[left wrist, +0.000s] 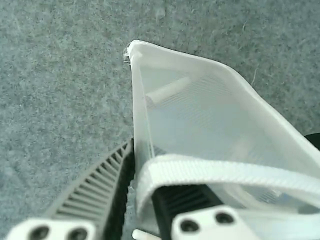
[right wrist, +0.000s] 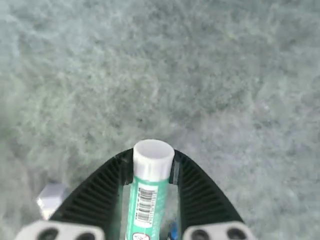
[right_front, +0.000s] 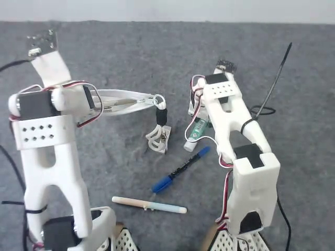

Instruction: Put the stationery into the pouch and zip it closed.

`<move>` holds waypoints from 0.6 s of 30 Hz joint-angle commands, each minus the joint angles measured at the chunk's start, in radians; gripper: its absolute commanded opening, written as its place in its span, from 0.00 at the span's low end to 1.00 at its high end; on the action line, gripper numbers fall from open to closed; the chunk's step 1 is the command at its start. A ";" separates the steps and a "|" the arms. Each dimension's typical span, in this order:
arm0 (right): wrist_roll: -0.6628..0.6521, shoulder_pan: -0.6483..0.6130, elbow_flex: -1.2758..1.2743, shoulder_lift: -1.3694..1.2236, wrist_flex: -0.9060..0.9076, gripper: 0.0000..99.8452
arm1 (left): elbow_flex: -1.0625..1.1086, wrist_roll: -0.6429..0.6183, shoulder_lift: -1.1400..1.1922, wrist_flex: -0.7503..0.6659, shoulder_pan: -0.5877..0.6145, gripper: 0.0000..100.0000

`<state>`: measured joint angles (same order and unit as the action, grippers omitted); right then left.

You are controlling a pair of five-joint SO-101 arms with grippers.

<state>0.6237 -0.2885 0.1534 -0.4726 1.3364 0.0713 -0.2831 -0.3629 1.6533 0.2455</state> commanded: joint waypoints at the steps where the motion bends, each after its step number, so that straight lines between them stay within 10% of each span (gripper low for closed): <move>1: -0.017 -0.035 0.115 0.022 0.085 0.01 | -0.039 -0.011 0.005 0.008 0.002 0.01; 18: -0.017 -0.090 0.161 0.234 0.308 0.01 | -0.018 -0.011 0.002 0.008 0.000 0.01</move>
<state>0.6176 -0.3728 0.2578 -0.3498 1.6126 0.0713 -0.2831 -0.3629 1.6533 0.2455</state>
